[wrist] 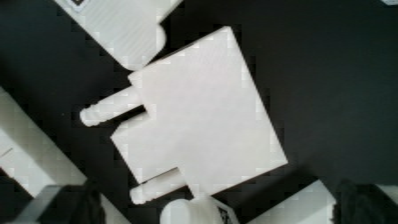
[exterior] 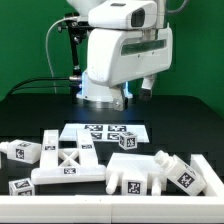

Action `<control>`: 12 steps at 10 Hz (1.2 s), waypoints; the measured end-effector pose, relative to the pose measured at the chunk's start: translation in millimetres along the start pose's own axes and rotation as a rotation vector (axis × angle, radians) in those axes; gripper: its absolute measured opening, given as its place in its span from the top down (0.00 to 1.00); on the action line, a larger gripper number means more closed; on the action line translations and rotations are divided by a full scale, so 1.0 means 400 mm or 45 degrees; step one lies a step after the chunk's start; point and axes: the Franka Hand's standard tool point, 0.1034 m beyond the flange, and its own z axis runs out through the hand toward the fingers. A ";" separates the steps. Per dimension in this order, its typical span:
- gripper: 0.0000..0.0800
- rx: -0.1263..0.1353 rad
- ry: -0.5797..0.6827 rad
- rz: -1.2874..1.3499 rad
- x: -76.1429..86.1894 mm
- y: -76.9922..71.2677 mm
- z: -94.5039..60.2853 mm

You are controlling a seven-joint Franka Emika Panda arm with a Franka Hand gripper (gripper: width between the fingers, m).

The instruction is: Assemble chair

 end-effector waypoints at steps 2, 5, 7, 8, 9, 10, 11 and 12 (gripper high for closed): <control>0.19 0.000 0.000 0.000 0.000 0.000 0.000; 0.19 -0.016 0.003 -0.058 0.054 0.004 -0.005; 0.19 -0.037 0.028 -0.125 0.185 -0.009 0.005; 0.19 -0.054 0.034 -0.153 0.220 -0.036 0.007; 0.19 -0.047 0.032 -0.165 0.206 -0.027 0.009; 0.19 -0.048 0.029 -0.152 0.197 -0.019 0.010; 0.19 -0.047 0.028 -0.155 0.200 -0.022 0.012; 0.19 -0.044 0.027 -0.156 0.199 -0.023 0.017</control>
Offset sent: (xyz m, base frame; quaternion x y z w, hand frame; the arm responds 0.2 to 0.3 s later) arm 0.0000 0.0000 0.0000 0.0000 0.0000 0.0000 1.0000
